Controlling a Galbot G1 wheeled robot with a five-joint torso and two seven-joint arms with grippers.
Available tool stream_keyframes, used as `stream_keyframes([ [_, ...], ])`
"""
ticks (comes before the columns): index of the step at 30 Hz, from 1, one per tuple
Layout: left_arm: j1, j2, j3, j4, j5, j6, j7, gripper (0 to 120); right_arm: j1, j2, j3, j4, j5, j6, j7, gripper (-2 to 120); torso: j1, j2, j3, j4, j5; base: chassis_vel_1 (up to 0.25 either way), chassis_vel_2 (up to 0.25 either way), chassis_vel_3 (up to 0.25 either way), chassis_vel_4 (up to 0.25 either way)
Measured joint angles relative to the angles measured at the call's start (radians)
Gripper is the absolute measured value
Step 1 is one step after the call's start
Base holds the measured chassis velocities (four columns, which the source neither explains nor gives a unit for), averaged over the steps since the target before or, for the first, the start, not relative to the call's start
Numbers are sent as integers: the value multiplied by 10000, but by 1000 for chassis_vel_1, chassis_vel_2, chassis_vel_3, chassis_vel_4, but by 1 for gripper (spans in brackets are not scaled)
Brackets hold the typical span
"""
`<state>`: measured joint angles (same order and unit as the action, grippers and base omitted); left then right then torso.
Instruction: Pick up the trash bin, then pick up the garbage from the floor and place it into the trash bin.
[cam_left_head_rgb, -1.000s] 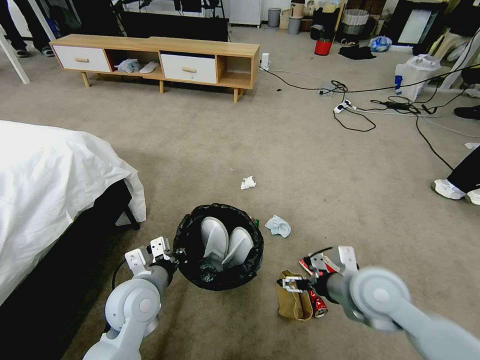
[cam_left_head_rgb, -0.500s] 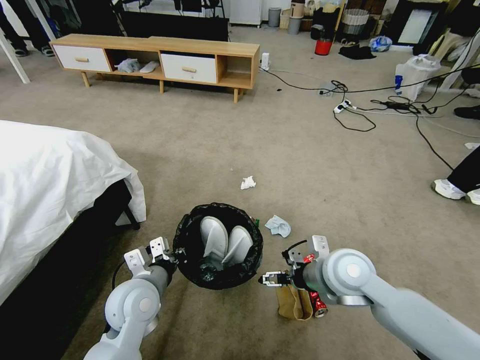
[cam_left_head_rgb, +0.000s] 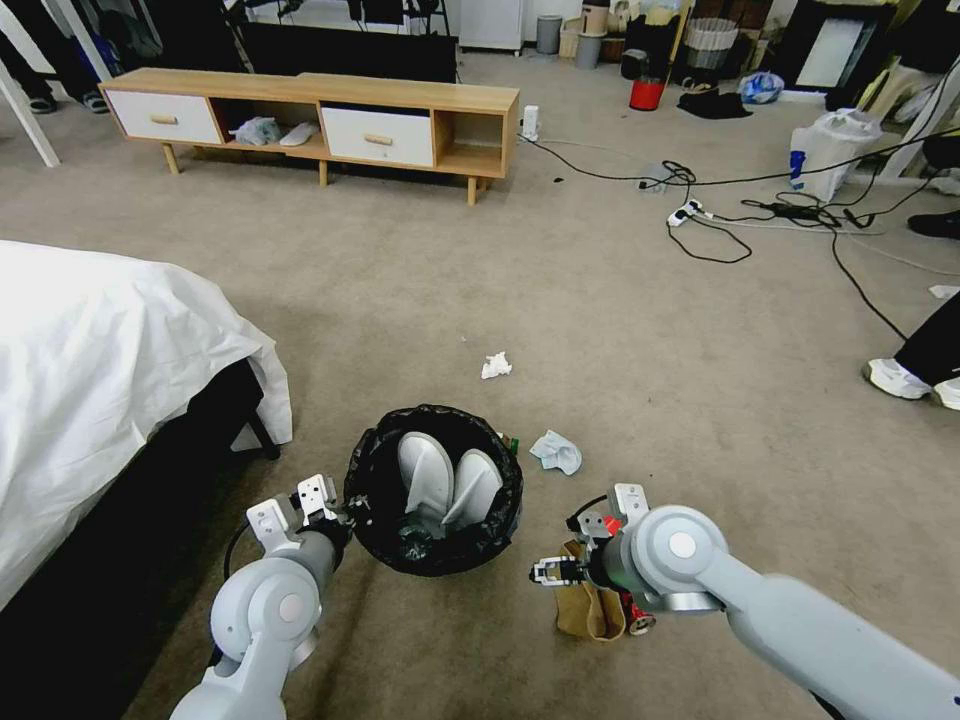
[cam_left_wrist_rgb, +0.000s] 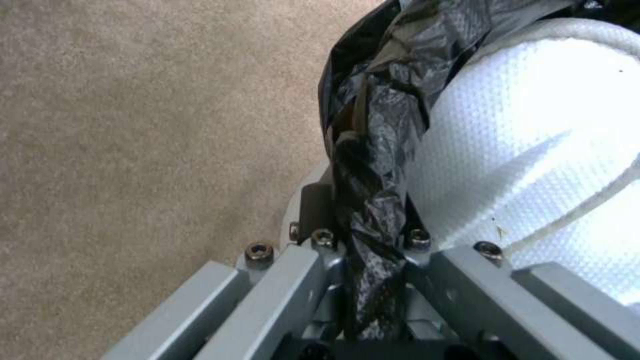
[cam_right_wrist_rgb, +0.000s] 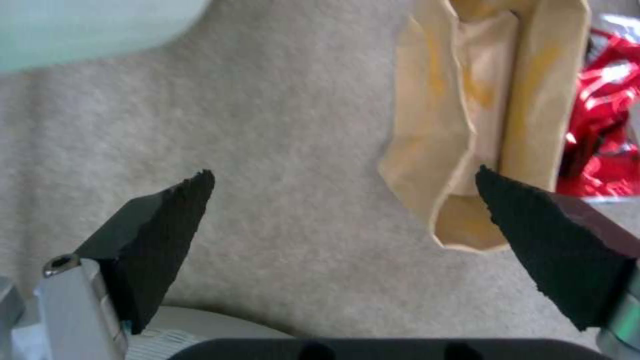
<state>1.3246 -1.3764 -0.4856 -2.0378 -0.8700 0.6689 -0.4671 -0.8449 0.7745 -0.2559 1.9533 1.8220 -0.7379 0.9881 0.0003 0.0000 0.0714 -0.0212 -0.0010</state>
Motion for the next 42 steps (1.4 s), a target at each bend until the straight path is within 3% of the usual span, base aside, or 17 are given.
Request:
stream_keyframes([
  [19,221,-219,12,-70,409,-25,122,2,-709,-308,716,-322,-954,20,-503,100,0,0,0,0,1,0,0,0,0],
  [42,337,59,-177,-129,331,-79,184,2,-239,968,619,-2481,-2655,25,-1346,100,0,0,0,1,0,0,0,0,0],
])
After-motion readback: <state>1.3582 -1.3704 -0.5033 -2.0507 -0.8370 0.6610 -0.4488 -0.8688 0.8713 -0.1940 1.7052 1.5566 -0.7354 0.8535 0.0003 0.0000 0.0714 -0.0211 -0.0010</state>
